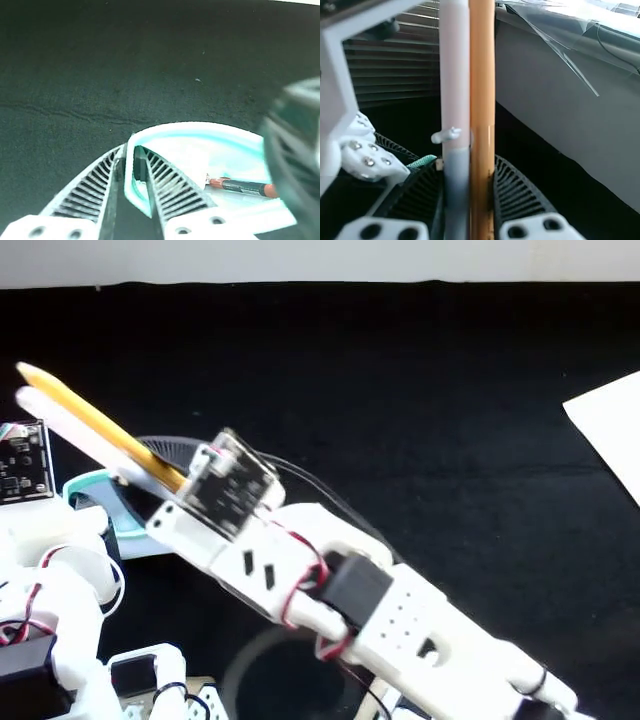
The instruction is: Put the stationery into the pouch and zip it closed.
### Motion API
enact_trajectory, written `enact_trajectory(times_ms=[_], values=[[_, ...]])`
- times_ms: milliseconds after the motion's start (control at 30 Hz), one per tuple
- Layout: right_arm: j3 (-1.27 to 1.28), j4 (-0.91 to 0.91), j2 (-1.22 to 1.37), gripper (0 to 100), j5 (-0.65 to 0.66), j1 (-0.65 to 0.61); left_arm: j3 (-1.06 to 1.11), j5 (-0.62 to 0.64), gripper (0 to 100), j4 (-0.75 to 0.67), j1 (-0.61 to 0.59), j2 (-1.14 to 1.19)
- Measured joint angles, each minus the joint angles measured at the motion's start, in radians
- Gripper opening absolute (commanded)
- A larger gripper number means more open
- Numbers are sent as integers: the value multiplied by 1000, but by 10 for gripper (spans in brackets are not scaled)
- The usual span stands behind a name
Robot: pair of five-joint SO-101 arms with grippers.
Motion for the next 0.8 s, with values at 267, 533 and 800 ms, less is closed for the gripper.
enact_trajectory(times_ms=[267, 533, 800], values=[[-121, 0, 201, 10, 6, -20, 0, 0, 7, 0, 0, 0], [-80, 54, 206, 9, 5, -29, 0, 0, 7, 0, 0, 0], [80, 71, 104, 12, -55, -41, 2, 0, 7, 2, 0, 0]])
